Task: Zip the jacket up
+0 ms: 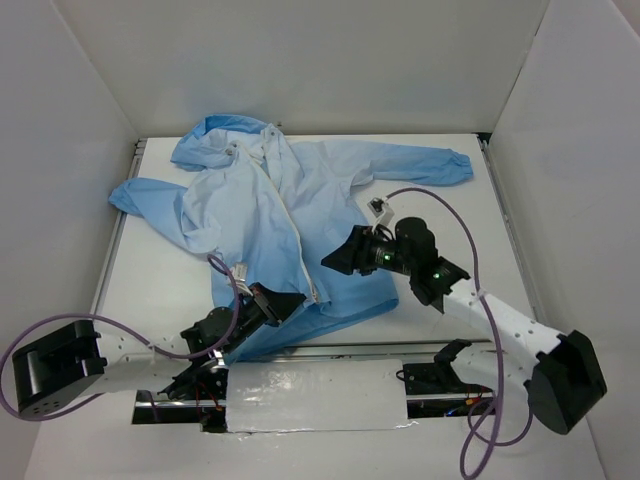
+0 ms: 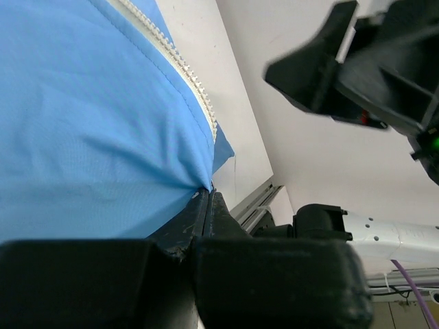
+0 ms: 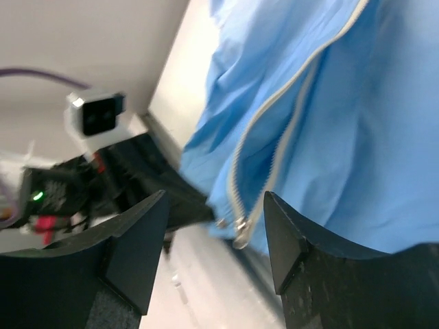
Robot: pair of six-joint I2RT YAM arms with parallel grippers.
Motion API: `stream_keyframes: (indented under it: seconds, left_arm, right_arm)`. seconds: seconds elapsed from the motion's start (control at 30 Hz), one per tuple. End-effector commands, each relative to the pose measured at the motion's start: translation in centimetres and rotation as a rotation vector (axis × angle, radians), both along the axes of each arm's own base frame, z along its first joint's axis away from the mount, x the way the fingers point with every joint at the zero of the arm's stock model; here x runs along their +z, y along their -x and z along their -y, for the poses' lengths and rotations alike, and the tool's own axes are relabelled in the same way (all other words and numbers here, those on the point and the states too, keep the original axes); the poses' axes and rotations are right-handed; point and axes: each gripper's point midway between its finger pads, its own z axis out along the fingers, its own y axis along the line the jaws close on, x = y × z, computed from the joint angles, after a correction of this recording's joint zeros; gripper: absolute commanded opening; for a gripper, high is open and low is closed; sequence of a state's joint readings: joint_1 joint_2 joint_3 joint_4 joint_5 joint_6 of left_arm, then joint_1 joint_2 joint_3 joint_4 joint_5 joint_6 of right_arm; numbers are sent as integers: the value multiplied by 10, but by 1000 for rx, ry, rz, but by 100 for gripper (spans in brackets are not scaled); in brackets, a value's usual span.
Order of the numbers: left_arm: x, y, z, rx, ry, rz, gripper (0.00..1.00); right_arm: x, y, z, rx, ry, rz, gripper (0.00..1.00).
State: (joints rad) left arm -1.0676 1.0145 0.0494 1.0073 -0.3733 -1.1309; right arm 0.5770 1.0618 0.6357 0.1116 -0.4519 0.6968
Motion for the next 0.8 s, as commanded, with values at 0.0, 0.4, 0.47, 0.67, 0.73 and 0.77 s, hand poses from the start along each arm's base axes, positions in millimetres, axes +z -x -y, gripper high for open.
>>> stream_keyframes:
  seconds: [0.0,0.4,0.47,0.67,0.73,0.77]
  left_arm:
    - [4,5,-3,-16,57,18,0]
    - [-3,3,-3,-4,40,4,0]
    - [-3,4,-2,-7,37,4,0]
    - [-4,4,-2,-8,36,5,0]
    - [-3,4,-2,-10,39,9,0]
    - [-2,4,-2,-10,42,10,0]
  right_arm:
    - [2,37,4,28,-41,-75,64]
    - [-36,102,-19,67,-228,-328,60]
    - [-34,101,-23,82,-245,-319,60]
    - [-33,93,-35,92,-252,-327,59]
    - [-36,89,-37,82,-243,-333,59]
    - [-35,87,-38,76,-244,-330,58]
